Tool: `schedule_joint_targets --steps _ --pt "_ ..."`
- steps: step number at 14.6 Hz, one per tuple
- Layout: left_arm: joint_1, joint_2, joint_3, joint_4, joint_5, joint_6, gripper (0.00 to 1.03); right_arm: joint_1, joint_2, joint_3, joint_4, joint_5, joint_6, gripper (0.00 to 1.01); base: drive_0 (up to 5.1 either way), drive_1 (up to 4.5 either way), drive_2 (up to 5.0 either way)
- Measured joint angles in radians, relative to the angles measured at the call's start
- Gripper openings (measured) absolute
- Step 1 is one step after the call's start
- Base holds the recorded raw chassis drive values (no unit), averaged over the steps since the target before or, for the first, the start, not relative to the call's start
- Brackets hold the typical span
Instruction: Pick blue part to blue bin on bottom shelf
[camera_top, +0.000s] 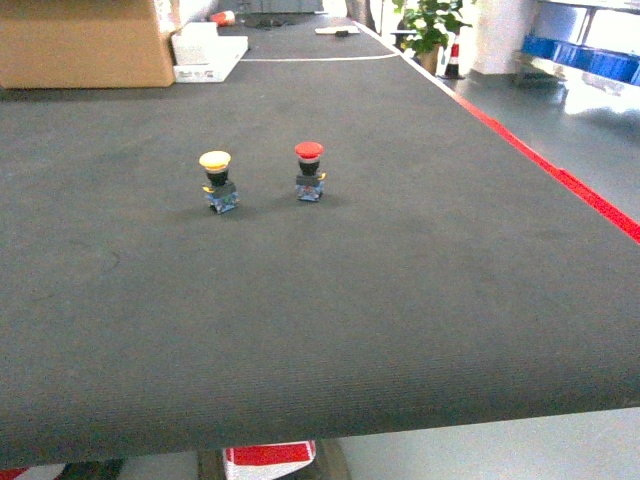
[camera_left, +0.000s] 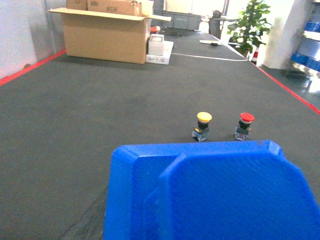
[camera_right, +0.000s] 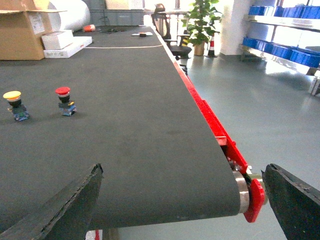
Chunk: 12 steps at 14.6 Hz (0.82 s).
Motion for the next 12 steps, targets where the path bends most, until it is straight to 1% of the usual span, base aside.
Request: schedule_joint_targets --steps 12 --pt "0.000 0.000 0.000 0.000 0.000 0.000 0.44 0.000 0.000 0.000 0.000 0.000 0.000 0.98 -1.6 -1.60 -1.6"
